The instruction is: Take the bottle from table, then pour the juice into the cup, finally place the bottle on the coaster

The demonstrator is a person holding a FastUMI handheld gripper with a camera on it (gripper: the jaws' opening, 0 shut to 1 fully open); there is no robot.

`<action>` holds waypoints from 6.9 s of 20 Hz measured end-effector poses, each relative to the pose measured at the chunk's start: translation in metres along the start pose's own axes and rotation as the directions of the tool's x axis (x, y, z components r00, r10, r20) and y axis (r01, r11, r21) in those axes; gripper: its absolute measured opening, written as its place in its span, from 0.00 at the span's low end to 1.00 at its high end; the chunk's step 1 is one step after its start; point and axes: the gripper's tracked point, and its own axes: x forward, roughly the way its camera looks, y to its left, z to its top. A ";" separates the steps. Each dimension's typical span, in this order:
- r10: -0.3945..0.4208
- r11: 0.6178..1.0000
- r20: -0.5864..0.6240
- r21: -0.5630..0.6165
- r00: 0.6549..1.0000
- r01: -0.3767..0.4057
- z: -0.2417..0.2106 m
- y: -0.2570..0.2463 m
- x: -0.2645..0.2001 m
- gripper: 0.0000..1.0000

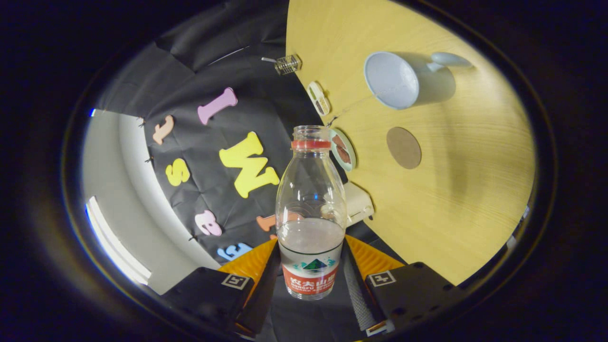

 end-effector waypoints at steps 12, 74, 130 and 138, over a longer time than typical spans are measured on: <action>0.016 0.998 0.021 0.067 1.000 -0.018 0.012 0.023 0.003 0.76; 0.035 -0.379 0.123 -0.917 0.992 0.128 -0.047 0.096 -0.007 0.77; -0.066 -0.551 0.304 -0.805 0.950 0.220 0.053 -0.036 0.075 1.00; -0.017 -0.497 0.217 -0.849 0.976 0.180 -0.025 0.043 0.002 1.00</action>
